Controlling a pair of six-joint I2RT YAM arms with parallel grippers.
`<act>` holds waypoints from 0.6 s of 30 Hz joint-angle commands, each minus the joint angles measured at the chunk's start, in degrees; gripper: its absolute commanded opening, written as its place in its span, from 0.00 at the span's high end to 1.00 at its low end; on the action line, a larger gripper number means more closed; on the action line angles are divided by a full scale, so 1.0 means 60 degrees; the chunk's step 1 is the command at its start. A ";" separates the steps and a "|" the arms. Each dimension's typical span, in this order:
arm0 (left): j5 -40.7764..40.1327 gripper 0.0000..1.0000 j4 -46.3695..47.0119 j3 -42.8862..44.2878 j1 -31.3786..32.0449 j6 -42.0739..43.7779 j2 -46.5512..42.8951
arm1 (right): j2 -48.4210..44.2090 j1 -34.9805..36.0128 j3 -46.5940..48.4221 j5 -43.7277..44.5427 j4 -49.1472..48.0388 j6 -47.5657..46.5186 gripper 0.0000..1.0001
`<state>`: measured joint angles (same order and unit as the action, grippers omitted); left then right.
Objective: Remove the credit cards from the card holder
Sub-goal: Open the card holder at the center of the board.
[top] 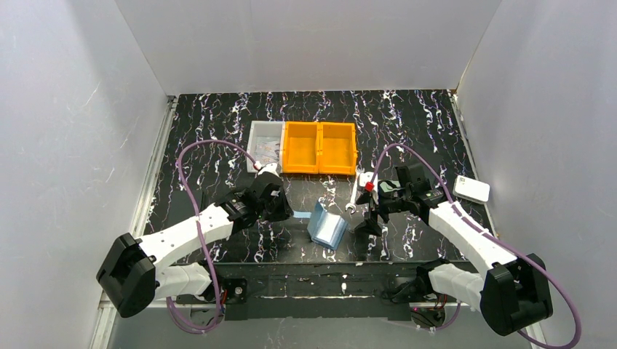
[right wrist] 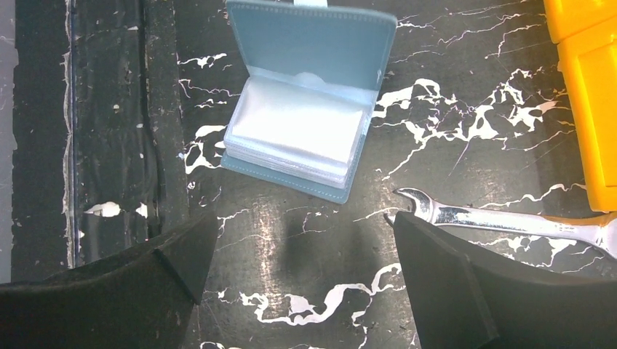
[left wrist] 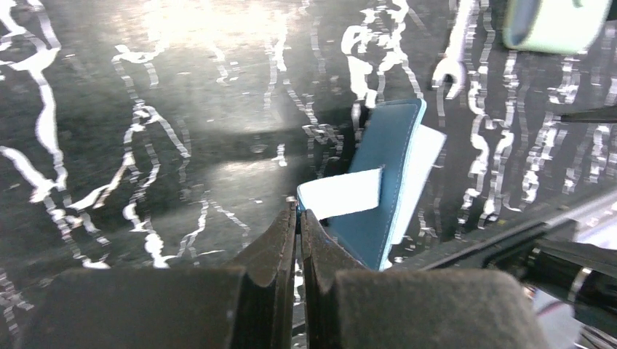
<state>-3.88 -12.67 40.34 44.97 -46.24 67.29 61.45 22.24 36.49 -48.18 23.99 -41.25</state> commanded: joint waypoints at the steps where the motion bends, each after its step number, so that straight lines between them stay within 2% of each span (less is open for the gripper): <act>1: -0.1227 1.00 -0.1610 0.0325 -0.0108 0.0489 -0.0124 | -0.0169 -0.0099 -0.0102 -0.0276 0.0095 -0.0239 0.00; 8: -0.1353 1.00 -0.2005 -0.0155 -0.0123 0.0071 -0.0391 | -0.0150 -0.0304 -0.0011 -0.0249 0.0386 -0.0510 0.00; 10: -0.1515 0.92 -0.2167 -0.0263 -0.0126 -0.0114 -0.0867 | -0.0210 -0.0434 -0.0015 -0.0288 0.0451 -0.0568 0.00; 11: -0.1629 0.83 -0.2280 -0.0299 -0.0127 -0.0198 -0.1099 | -0.0232 -0.0511 -0.0017 -0.0321 0.0499 -0.0623 0.00; 15: -0.2087 0.62 -0.2913 -0.0350 -0.0132 -0.0524 -0.2055 | -0.0280 -0.0839 0.0012 -0.0526 0.0664 -0.0743 0.00; 18: -0.2047 0.57 -0.3111 -0.0429 -0.0141 -0.0567 -0.2843 | -0.0243 -0.0996 0.0052 -0.0653 0.0835 -0.0858 0.00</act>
<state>-12.99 -27.09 38.72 44.36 -48.25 55.77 61.04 17.43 36.49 -49.19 27.22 -44.53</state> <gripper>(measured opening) 0.410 1.001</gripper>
